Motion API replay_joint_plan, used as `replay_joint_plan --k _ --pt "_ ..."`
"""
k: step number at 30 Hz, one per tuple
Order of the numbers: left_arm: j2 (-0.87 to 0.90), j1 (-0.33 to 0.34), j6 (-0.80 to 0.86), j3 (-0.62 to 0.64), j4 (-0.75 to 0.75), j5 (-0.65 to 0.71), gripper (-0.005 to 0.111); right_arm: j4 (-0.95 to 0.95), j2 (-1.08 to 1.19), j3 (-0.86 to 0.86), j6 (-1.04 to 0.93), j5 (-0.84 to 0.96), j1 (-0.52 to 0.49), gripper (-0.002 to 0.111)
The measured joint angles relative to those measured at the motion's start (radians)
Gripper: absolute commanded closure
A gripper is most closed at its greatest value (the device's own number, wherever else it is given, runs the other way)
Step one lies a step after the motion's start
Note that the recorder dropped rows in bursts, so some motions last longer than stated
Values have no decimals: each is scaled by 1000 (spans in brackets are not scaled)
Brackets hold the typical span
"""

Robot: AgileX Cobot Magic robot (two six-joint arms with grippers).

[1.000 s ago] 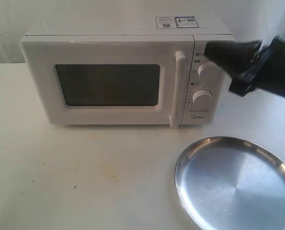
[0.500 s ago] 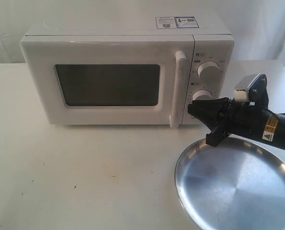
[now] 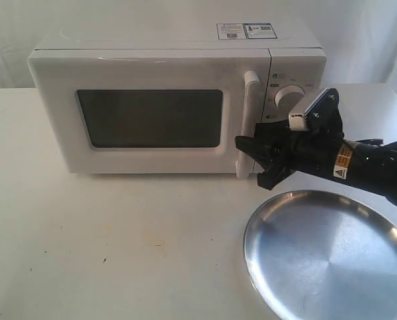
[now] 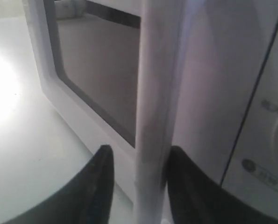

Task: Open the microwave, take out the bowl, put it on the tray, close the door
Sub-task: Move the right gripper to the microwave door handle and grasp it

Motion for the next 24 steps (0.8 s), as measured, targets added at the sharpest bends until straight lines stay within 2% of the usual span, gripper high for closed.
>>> replay_joint_plan --k 1,2,10,24 --pt "0 0 0 0 0 0 107 6 0 0 0 4 2 103" --pt "0 0 0 0 0 0 107 16 0 -2 -2 12 2 108" --pt "0 0 0 0 0 0 107 -19 0 -10 6 18 0 108" --pt "0 0 0 0 0 0 107 -191 2 -49 160 16 -27 108"
